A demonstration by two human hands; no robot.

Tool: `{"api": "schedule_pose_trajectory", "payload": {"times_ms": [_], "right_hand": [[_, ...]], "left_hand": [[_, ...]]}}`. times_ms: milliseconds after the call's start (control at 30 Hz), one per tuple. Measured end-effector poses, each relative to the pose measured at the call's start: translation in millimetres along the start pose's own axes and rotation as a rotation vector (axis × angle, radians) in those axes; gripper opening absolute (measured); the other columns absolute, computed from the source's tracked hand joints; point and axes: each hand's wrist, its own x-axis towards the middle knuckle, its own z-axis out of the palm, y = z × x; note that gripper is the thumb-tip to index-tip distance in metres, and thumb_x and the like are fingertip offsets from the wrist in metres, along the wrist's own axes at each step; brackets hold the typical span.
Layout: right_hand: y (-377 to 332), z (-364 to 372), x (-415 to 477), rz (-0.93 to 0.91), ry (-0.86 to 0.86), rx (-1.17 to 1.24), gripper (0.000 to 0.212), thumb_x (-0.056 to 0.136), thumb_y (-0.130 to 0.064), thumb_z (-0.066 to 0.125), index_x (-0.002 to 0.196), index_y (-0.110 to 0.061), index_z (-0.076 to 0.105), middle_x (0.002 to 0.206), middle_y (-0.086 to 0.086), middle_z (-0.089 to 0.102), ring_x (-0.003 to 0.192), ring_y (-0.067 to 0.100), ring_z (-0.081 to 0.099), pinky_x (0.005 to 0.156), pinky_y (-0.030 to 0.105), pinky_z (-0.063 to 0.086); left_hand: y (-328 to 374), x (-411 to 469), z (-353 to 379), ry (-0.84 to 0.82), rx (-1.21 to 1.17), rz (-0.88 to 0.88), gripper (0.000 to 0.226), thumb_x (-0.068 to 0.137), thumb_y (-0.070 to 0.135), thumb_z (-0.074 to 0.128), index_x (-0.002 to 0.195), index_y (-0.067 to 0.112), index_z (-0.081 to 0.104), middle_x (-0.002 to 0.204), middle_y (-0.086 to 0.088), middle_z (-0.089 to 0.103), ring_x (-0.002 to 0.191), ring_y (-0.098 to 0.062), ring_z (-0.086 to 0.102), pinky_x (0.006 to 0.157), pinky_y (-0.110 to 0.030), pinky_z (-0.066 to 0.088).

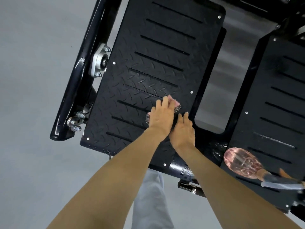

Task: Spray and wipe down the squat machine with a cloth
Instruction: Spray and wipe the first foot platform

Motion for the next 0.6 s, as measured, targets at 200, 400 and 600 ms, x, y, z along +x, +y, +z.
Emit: {"api": "schedule_pose_trajectory", "payload": {"times_ms": [200, 400, 600], "right_hand": [[2.1, -2.0, -3.3, -0.030, -0.031, -0.021, 0.072, 0.092, -0.015, 0.052, 0.152, -0.009, 0.011, 0.159, 0.016, 0.000, 0.144, 0.029, 0.014, 0.117, 0.040, 0.022], [-8.7, -10.4, 3.8, -0.055, -0.033, -0.048, 0.073, 0.093, -0.017, 0.051, 0.152, -0.010, 0.009, 0.158, 0.018, -0.005, 0.145, 0.030, 0.009, 0.119, 0.040, 0.018], [-14.9, -14.3, 12.4, -0.069, -0.052, -0.029, 0.073, 0.094, -0.016, 0.051, 0.152, -0.010, 0.008, 0.158, 0.018, -0.007, 0.146, 0.030, 0.007, 0.119, 0.040, 0.018]], "left_hand": [[-29.2, 2.0, -8.1, -0.012, 0.289, 0.211, 0.076, 0.087, 0.008, 0.056, 0.147, 0.009, 0.011, 0.142, -0.011, 0.023, 0.120, -0.031, 0.035, 0.093, -0.038, 0.040], [-78.5, 5.2, -25.0, -0.014, 0.402, 0.157, 0.078, 0.081, 0.007, 0.063, 0.144, 0.014, 0.017, 0.134, -0.011, 0.028, 0.116, -0.030, 0.037, 0.093, -0.039, 0.040], [-125.8, -2.6, -33.7, 0.029, 0.342, -0.056, 0.078, 0.076, 0.000, 0.063, 0.141, 0.014, 0.023, 0.124, -0.012, 0.035, 0.109, -0.030, 0.041, 0.087, -0.039, 0.044]]}}
